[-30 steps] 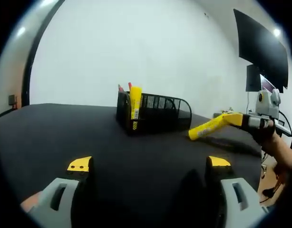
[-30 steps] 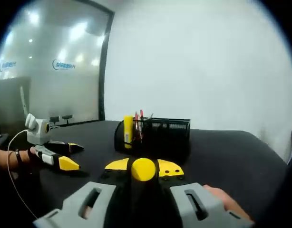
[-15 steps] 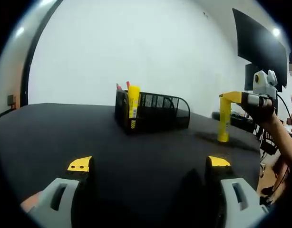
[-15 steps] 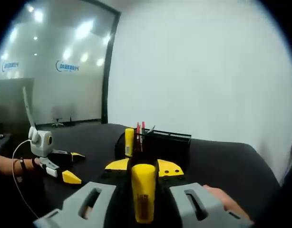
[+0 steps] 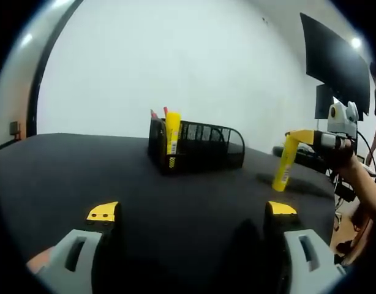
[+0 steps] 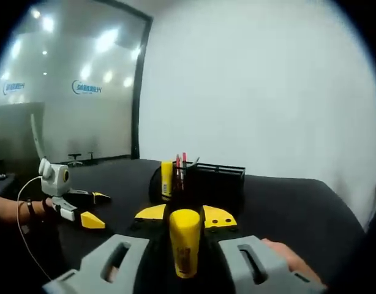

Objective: Pick up pens and glue sticks and place them into the holder.

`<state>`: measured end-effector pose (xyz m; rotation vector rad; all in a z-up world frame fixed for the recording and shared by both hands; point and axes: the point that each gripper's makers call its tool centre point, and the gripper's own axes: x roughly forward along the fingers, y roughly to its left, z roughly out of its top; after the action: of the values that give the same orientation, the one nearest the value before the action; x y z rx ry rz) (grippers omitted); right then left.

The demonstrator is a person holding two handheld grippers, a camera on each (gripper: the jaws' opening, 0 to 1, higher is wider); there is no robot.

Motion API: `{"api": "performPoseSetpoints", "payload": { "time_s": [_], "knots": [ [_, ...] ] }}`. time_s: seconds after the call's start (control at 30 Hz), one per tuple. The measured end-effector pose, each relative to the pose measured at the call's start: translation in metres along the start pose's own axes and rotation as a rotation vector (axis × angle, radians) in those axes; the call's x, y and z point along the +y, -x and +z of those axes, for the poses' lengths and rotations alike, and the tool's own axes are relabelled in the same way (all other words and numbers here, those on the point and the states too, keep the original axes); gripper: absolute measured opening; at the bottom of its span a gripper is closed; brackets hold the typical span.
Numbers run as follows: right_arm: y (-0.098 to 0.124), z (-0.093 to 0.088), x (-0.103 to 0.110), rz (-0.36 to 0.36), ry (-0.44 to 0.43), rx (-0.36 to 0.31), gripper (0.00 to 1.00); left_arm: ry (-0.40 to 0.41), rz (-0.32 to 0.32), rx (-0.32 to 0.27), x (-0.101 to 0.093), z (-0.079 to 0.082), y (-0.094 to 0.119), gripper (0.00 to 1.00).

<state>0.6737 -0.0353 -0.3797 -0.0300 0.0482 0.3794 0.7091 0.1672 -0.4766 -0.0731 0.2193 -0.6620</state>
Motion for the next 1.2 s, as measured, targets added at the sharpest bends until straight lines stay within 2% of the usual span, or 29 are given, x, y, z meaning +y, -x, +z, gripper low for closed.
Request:
{"api": "performPoseSetpoints", "payload": {
  "time_s": [0.27, 0.67, 0.83, 1.03, 1.2],
  "knots": [
    [-0.002, -0.001, 0.001, -0.003, 0.007, 0.002, 0.18, 0.001, 0.001, -0.002, 0.001, 0.000, 0.001, 0.90],
    [-0.001, -0.016, 0.002, -0.006, 0.007, 0.028, 0.18, -0.001, 0.001, 0.001, 0.001, 0.000, 0.001, 0.90],
    [-0.001, -0.017, 0.001, -0.007, -0.001, 0.036, 0.18, 0.000, 0.003, 0.001, 0.001, 0.000, 0.001, 0.89],
    [-0.007, -0.009, 0.002, 0.008, -0.022, 0.053, 0.17, -0.001, 0.002, 0.000, 0.001, 0.000, 0.001, 0.89],
    [-0.018, 0.010, 0.005, 0.030, -0.018, 0.030, 0.17, -0.001, -0.001, -0.004, 0.000, 0.001, 0.002, 0.89]
  ]
}}
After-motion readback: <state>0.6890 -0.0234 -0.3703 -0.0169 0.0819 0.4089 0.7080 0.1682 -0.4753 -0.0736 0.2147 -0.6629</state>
